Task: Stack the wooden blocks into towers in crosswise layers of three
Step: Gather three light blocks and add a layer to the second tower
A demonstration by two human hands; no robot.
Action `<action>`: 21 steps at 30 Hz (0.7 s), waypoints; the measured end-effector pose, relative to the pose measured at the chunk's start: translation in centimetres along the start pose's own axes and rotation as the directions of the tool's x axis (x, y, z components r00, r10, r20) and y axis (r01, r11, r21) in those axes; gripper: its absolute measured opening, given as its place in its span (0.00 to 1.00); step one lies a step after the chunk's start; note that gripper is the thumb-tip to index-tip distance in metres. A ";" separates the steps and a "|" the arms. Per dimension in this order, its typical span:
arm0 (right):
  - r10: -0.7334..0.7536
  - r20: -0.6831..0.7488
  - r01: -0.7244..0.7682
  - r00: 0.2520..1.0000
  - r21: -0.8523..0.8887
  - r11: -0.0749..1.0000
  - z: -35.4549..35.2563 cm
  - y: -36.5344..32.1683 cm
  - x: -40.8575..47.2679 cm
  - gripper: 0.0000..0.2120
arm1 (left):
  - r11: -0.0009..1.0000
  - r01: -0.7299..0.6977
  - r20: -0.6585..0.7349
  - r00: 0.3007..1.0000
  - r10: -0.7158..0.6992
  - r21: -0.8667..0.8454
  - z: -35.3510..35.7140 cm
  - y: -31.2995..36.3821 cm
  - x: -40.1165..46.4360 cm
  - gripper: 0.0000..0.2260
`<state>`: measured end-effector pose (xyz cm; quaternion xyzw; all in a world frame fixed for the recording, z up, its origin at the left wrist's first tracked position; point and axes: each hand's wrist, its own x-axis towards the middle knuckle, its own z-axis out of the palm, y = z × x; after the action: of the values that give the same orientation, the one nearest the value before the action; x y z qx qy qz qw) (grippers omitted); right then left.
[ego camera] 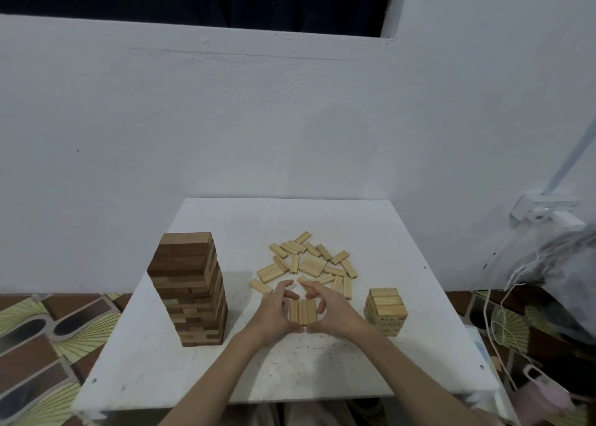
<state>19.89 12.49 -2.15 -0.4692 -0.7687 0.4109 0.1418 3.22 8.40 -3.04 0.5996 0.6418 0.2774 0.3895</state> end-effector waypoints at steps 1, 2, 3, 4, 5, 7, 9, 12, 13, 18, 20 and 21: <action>0.002 0.001 -0.002 1.000 0.000 1.000 0.0 0.0 0.1 0.44 | 1.000 -0.002 0.002 1.000 0.002 -0.001 0.0 0.0 0.1 0.44; 0.002 0.002 -0.002 1.000 -0.001 1.000 0.1 0.0 0.1 0.44 | 1.000 -0.007 0.003 1.000 0.007 -0.004 0.0 0.1 0.1 0.43; -0.001 0.001 0.001 1.000 -0.004 1.000 0.1 0.1 0.2 0.43 | 1.000 -0.010 0.004 1.000 0.010 -0.006 -0.1 0.1 0.2 0.43; -0.002 0.000 0.002 1.000 -0.007 1.000 0.1 0.1 0.3 0.43 | 1.000 -0.012 0.002 1.000 0.012 -0.008 -0.1 0.2 0.1 0.43; -0.003 -0.002 0.003 1.000 -0.008 1.000 0.1 0.1 0.3 0.43 | 1.000 -0.012 -0.001 1.000 0.012 -0.006 -0.1 0.2 0.1 0.43; -0.003 -0.011 0.002 1.000 -0.010 1.000 0.2 0.1 0.3 0.42 | 1.000 -0.009 -0.009 1.000 0.009 -0.006 0.0 0.1 0.2 0.43; -0.005 -0.020 0.005 1.000 -0.016 1.000 0.2 0.1 0.2 0.42 | 1.000 -0.006 -0.012 1.000 0.006 -0.005 0.1 0.1 0.2 0.43; -0.004 -0.027 0.004 1.000 -0.015 1.000 0.3 0.2 0.3 0.41 | 1.000 -0.004 -0.013 1.000 0.004 0.005 0.0 0.1 0.3 0.43; -0.002 -0.026 0.002 1.000 -0.016 1.000 0.3 0.2 0.3 0.41 | 1.000 -0.004 -0.013 1.000 0.005 0.010 0.0 0.1 0.3 0.43; -0.006 -0.025 0.005 1.000 -0.021 1.000 0.2 0.0 0.2 0.42 | 1.000 -0.005 -0.023 1.000 0.005 0.010 0.1 0.0 0.0 0.44; 0.002 -0.025 -0.002 1.000 -0.008 1.000 0.1 0.0 0.1 0.45 | 1.000 -0.001 -0.020 1.000 0.001 0.001 0.1 0.0 -0.1 0.44; 0.007 -0.022 -0.007 1.000 0.004 1.000 0.1 0.0 0.0 0.45 | 1.000 0.004 -0.019 1.000 -0.004 -0.004 0.1 0.0 -0.2 0.44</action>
<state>19.81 12.48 -2.18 -0.4762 -0.7646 0.4077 0.1496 3.26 8.24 -3.05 0.5949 0.6461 0.2835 0.3851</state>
